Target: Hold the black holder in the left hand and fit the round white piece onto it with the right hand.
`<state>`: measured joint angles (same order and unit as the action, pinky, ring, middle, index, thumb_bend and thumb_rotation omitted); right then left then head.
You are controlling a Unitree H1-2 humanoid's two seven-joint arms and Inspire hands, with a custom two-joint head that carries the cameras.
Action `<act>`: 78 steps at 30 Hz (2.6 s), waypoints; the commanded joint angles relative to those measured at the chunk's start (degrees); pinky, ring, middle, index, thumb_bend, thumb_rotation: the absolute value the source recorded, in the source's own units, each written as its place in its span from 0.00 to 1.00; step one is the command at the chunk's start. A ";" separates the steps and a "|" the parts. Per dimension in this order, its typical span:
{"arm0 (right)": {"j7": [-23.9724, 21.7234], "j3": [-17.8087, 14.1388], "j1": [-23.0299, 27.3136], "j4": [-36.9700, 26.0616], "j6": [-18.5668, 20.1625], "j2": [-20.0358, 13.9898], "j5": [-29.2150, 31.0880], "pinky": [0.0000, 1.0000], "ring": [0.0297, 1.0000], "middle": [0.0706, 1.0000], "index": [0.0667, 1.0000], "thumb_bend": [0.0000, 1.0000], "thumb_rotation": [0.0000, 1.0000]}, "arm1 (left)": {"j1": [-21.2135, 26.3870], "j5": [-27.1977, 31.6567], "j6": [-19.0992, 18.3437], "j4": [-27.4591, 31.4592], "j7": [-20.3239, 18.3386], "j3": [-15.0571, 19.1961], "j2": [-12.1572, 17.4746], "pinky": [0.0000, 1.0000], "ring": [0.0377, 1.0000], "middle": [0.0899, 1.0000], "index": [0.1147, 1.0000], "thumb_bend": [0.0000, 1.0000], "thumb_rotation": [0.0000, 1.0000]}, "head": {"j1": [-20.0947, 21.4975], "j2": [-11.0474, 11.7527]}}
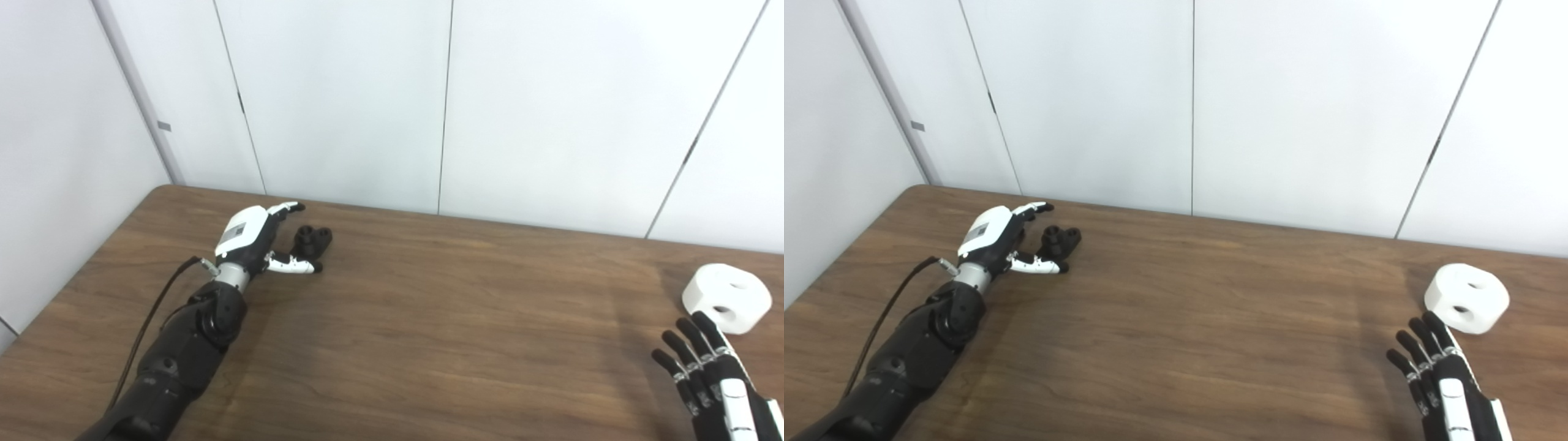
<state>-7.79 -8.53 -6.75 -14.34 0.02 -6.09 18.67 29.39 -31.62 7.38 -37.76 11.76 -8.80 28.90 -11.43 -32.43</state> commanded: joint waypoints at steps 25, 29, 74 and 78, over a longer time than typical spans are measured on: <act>0.85 -0.12 0.63 -4.16 0.03 -0.19 0.18 0.83 0.87 0.89 0.88 0.33 0.75 | 3.63 -11.95 0.77 4.64 -0.42 -6.01 9.70 0.85 0.84 0.77 0.68 1.00 0.34 | -1.00 -1.90; 1.10 -0.16 0.74 -4.39 0.33 -0.04 0.19 0.83 0.87 0.89 0.87 0.33 0.75 | 3.38 -11.85 1.48 4.58 0.30 -5.98 9.34 0.83 0.83 0.76 0.67 1.00 0.35 | -1.00 -1.90; 1.42 -0.26 0.81 -6.31 1.33 -0.17 -0.60 0.84 0.88 0.89 0.87 0.36 0.74 | 3.04 -8.67 4.81 5.48 0.28 -3.81 7.30 0.82 0.80 0.69 0.42 0.57 0.07 | 1.07 -3.05; 1.47 -0.29 0.79 -6.39 1.52 -0.15 -0.55 0.84 0.87 0.89 0.87 0.36 0.74 | 2.89 -8.80 4.77 6.19 -0.31 -3.81 7.52 0.84 0.81 0.69 0.42 0.53 0.06 | 1.07 -3.04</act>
<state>-6.57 -8.58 -6.95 -18.24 2.28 -5.83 17.69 29.85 -40.48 11.92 -33.64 10.76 -13.51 34.55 -10.28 -35.42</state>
